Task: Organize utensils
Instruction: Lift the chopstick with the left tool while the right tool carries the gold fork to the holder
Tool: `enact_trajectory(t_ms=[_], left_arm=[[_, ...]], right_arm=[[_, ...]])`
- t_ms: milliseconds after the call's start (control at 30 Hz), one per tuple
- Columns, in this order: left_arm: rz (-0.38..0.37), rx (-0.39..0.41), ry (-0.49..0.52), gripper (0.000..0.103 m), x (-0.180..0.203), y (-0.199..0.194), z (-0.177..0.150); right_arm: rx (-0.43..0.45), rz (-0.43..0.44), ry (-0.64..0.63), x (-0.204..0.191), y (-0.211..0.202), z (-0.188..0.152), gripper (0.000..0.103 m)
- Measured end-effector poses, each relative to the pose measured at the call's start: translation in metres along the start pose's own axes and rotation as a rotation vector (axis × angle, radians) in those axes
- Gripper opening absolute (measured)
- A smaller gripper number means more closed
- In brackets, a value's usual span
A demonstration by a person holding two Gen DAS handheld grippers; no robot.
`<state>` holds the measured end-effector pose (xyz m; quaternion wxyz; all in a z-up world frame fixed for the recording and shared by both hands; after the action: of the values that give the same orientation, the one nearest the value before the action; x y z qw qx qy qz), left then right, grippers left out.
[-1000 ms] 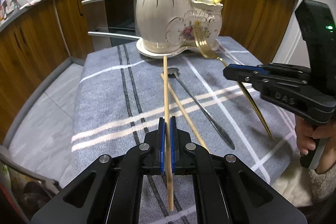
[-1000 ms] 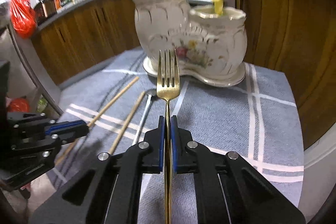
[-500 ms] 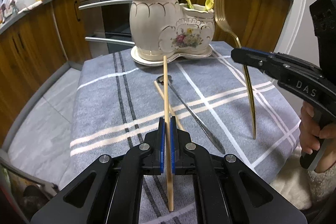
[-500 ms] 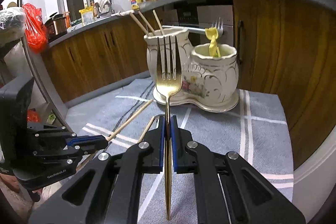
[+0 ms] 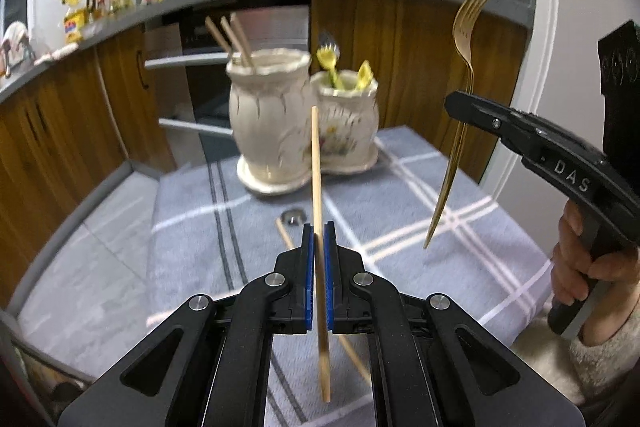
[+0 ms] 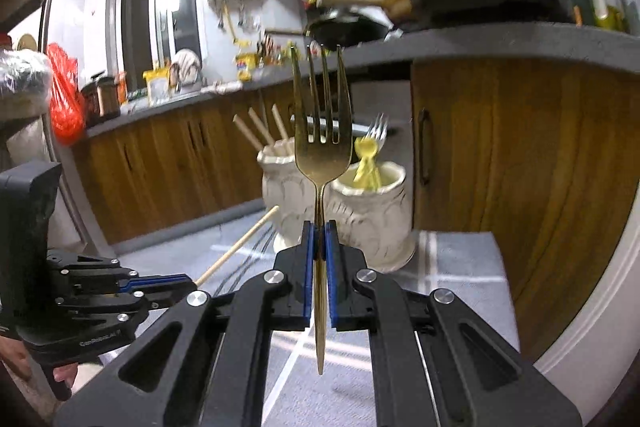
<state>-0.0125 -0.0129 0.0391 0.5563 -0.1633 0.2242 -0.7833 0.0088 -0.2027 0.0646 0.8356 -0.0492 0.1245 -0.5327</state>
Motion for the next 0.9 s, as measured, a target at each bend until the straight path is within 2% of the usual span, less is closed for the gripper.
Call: enact_trajectory(t_ms=[267, 733, 900], left_arm=[[-0.026, 0.115, -0.001, 0.005, 0.006, -0.010, 0.024], [-0.030, 0.204, -0.015, 0.005, -0.006, -0.002, 0.047], [-0.043, 0.257, -0.042, 0.005, -0.016, 0.006, 0.065]], right_arm=[[0.076, -0.009, 0.007, 0.008, -0.007, 0.015, 0.006], [0.204, -0.059, -0.006, 0.018, 0.019, 0.076, 0.006], [0.248, -0.067, 0.018, 0.026, 0.035, 0.092, 0.006]])
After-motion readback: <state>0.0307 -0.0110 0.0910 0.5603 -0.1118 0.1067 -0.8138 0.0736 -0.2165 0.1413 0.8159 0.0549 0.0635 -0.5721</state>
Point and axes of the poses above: each gripper's, at about its wrist camera, not at the fingertips, and y roughly the way its jaws point, x to its right, z to its top, the point moved 1 cm from there along y, roughly the way its jaws point, and after that the axes turned 5 degrees about x, right-handed, at the moved point
